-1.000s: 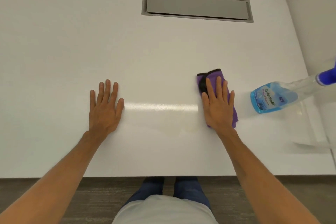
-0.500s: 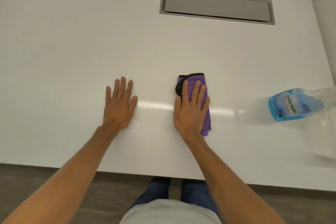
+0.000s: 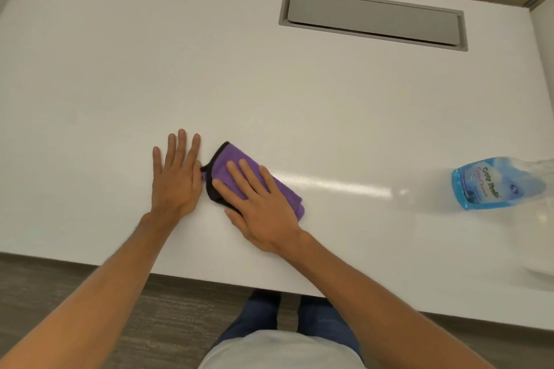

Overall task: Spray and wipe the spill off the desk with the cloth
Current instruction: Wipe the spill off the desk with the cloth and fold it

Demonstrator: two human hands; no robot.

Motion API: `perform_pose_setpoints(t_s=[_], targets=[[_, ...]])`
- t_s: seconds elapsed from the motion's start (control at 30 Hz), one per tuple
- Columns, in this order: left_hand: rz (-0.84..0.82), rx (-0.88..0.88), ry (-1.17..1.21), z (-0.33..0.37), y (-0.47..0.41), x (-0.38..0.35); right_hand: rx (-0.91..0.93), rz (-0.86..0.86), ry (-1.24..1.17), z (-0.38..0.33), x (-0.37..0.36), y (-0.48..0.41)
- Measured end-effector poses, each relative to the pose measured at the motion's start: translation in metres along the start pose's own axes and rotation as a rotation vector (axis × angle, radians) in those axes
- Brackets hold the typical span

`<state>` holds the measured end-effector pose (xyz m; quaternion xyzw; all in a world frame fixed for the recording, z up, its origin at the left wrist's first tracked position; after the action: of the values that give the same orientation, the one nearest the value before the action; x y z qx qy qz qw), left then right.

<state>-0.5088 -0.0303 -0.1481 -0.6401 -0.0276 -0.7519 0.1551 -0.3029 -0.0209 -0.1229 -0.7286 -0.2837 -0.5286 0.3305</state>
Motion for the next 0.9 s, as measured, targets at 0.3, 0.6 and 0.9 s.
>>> perform_pose_setpoints(t_s=[0.3,0.6,0.9], targets=[[-0.014,0.057,-0.034,0.003,0.004,-0.001,-0.028,-0.03,0.081,0.066,0.033,0.063],[-0.005,0.06,-0.037,0.003,0.003,-0.001,-0.377,-0.019,0.218,0.168,0.053,0.054],[-0.007,0.048,-0.059,0.004,0.003,-0.003,-0.229,-0.02,0.131,0.133,0.032,-0.026]])
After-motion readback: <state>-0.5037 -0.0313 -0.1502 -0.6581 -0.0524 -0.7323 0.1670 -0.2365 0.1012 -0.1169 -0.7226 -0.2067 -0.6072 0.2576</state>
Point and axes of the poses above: each hand's wrist, its own y-axis away from the middle knuckle, its own x-axis out of the back of the hand, z = x × y, the point moved 4 cm from there along -y, towards the middle knuckle, and after that the axes turned 14 degrees about z, right-handed, at the moved point
